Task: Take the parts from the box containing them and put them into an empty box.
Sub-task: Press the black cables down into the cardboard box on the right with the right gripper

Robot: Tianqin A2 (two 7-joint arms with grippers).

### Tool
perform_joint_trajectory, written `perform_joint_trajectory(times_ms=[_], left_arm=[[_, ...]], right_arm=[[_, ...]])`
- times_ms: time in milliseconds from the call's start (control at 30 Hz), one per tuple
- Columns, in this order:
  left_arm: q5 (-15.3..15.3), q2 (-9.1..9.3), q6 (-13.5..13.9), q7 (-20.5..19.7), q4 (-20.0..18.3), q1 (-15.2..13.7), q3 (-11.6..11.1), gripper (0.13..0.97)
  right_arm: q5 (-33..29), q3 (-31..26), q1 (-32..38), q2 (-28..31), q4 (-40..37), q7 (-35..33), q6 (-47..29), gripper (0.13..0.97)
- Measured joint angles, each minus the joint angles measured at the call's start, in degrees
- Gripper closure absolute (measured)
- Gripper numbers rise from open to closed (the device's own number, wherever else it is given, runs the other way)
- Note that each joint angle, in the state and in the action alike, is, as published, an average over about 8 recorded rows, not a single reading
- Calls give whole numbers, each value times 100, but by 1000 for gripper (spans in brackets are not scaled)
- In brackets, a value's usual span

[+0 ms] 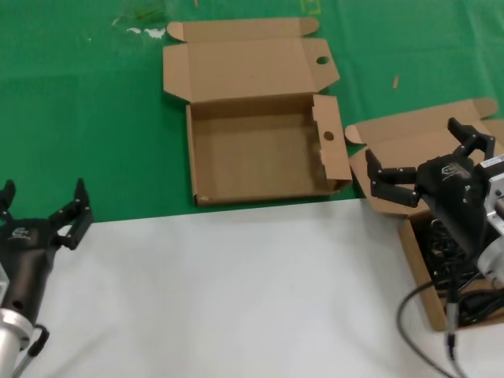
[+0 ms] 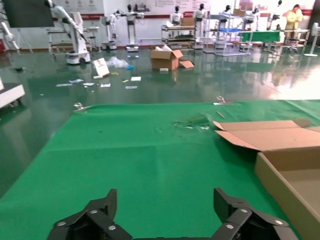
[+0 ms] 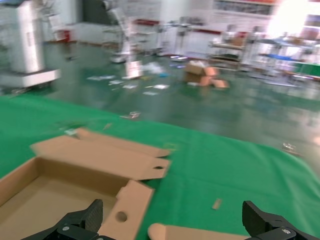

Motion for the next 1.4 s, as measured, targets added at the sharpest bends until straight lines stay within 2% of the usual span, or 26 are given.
perform_joint_trajectory(times_ms=[67, 167, 233, 367, 500, 600, 733, 933, 1000, 1233, 1400], left_arm=[[0, 0, 0, 0, 0, 0, 0, 414], [0, 0, 0, 0, 0, 0, 0, 488], [0, 0, 0, 0, 0, 0, 0, 538], [0, 0, 0, 0, 0, 0, 0, 538], [0, 0, 0, 0, 0, 0, 0, 640], [0, 0, 0, 0, 0, 0, 0, 716], [0, 0, 0, 0, 0, 0, 0, 776], [0, 0, 0, 0, 0, 0, 0, 878], [0, 0, 0, 0, 0, 0, 0, 887], [0, 0, 0, 0, 0, 0, 0, 948], [0, 0, 0, 0, 0, 0, 0, 953]], right_arm=[[106, -170, 114, 470, 67, 50, -183, 129], [-130, -402, 353, 1180, 121, 437, -663, 129], [-482, -586, 584, 1609, 131, 847, -1034, 129], [-1334, -1162, 1293, 2390, 124, 1726, -1869, 129], [-2279, -1876, 2247, 2968, 90, 2516, -2851, 129], [-2907, -2296, 2928, 3187, 24, 2871, -3654, 129], [-3497, -2502, 3529, 3231, -119, 2972, -4686, 129], [-3983, -2300, 3847, 2966, -489, 2617, -5876, 129], [-4136, -2223, 3913, 2831, -672, 2440, -6177, 129], [-4675, -2011, 4071, 2304, -1374, 1887, -6796, 131], [-4959, -1873, 4137, 1946, -1792, 1627, -7034, 136]])
